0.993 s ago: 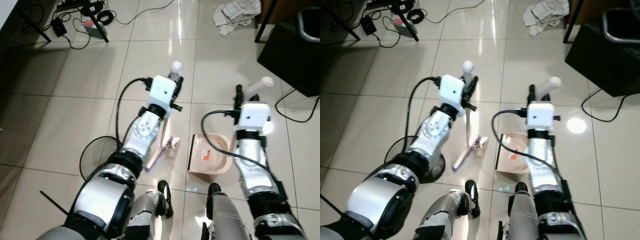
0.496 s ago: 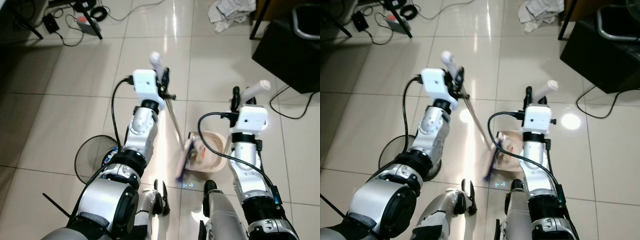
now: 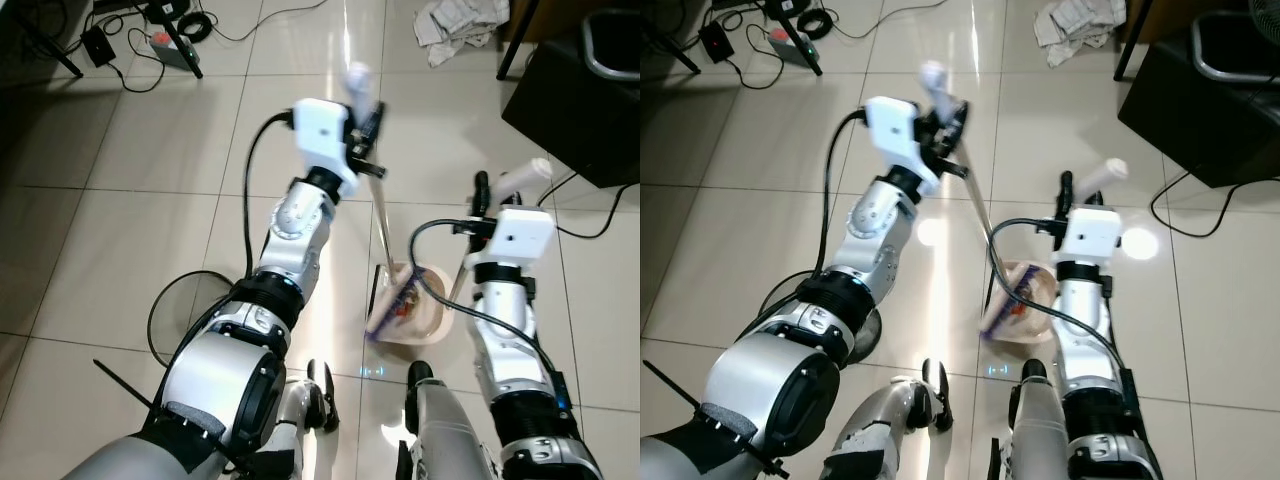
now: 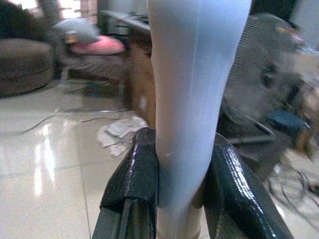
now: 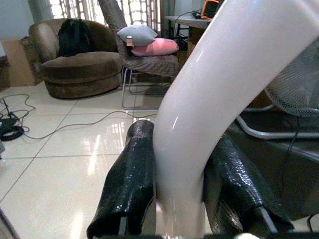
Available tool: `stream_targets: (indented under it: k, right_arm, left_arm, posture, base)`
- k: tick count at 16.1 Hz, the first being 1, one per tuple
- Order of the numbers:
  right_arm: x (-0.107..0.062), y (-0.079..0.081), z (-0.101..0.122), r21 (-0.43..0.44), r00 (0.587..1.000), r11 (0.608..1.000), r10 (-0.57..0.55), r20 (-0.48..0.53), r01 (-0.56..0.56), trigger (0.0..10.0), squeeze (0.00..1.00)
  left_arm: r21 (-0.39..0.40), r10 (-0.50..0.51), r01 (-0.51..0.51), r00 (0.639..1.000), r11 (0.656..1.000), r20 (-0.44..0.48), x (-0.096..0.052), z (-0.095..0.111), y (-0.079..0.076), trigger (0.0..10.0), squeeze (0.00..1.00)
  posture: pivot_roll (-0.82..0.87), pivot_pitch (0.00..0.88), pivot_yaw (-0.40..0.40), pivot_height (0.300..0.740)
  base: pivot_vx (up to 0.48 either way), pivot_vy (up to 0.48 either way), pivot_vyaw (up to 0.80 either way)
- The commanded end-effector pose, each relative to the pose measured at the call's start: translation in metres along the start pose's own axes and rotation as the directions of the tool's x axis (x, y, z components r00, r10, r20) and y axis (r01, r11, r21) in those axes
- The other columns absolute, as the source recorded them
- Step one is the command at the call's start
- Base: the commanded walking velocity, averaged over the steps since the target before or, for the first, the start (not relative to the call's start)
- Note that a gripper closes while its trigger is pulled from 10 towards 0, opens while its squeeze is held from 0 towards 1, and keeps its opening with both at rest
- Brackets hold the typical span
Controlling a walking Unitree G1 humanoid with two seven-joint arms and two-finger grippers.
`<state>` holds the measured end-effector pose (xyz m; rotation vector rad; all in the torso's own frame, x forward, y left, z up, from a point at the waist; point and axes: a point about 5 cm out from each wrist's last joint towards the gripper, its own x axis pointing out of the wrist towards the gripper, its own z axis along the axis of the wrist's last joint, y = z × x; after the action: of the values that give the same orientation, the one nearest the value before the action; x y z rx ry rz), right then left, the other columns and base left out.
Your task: Sweep floor
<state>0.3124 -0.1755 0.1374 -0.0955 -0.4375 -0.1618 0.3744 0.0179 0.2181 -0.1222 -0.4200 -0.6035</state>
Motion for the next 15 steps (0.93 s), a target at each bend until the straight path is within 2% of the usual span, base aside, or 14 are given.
stream_targets:
  k: [1, 6, 7, 8, 10, 13, 15]
  right_arm:
    - [-0.012, 0.007, -0.015, 0.081, 0.996, 0.997, -0.007, -0.093, 0.014, 10.0, 0.00]
    - [-0.008, -0.010, -0.016, 0.088, 0.995, 0.994, -0.052, -0.082, 0.059, 10.0, 0.00]
    - [-0.008, -0.012, -0.017, 0.089, 0.995, 0.994, -0.058, -0.083, 0.066, 10.0, 0.00]
    - [-0.011, -0.019, -0.014, 0.099, 0.993, 0.990, -0.097, -0.069, 0.104, 10.0, 0.00]
    - [-0.011, -0.023, -0.011, 0.109, 0.991, 0.985, -0.126, -0.053, 0.131, 10.0, 0.00]
    - [-0.010, -0.033, -0.001, 0.127, 0.989, 0.981, -0.146, -0.010, 0.146, 10.0, 0.00]
    - [-0.010, -0.038, 0.003, 0.127, 0.987, 0.979, -0.164, 0.005, 0.162, 10.0, 0.00]
  left_arm:
    - [0.065, -0.073, 0.069, 0.996, 0.996, 0.060, 0.009, 0.016, -0.003, 10.0, 0.00]
    - [0.125, 0.013, -0.020, 0.998, 0.992, 0.060, 0.008, 0.038, 0.045, 10.0, 0.00]
    - [0.127, 0.022, -0.029, 0.998, 0.991, 0.054, 0.006, 0.038, 0.049, 10.0, 0.00]
    - [0.183, 0.065, -0.061, 0.998, 0.981, -0.011, -0.005, 0.028, 0.063, 10.0, 0.00]
    - [0.228, 0.102, -0.085, 0.993, 0.970, -0.063, -0.015, 0.019, 0.072, 10.0, 0.00]
    - [0.271, 0.244, -0.204, 0.962, 0.941, -0.124, -0.039, 0.006, 0.098, 10.0, 0.00]
    - [0.266, 0.263, -0.218, 0.953, 0.939, -0.148, -0.048, 0.000, 0.103, 10.0, 0.00]
  posture:
    - [0.00, 0.220, 0.201, 0.740]
    - [-0.01, 0.158, 0.209, 0.740]
    - [-0.01, 0.153, 0.212, 0.740]
    - [-0.03, 0.132, 0.217, 0.740]
    - [-0.03, 0.125, 0.219, 0.740]
    - [-0.04, 0.113, 0.207, 0.740]
    - [-0.04, 0.100, 0.196, 0.740]
  base:
    - [0.000, 0.000, 0.00]
    - [0.000, 0.000, 0.00]
    - [0.000, 0.000, 0.00]
    - [0.000, 0.000, 0.00]
    - [0.000, 0.000, 0.00]
    - [0.000, 0.000, 0.00]
    - [0.000, 0.000, 0.00]
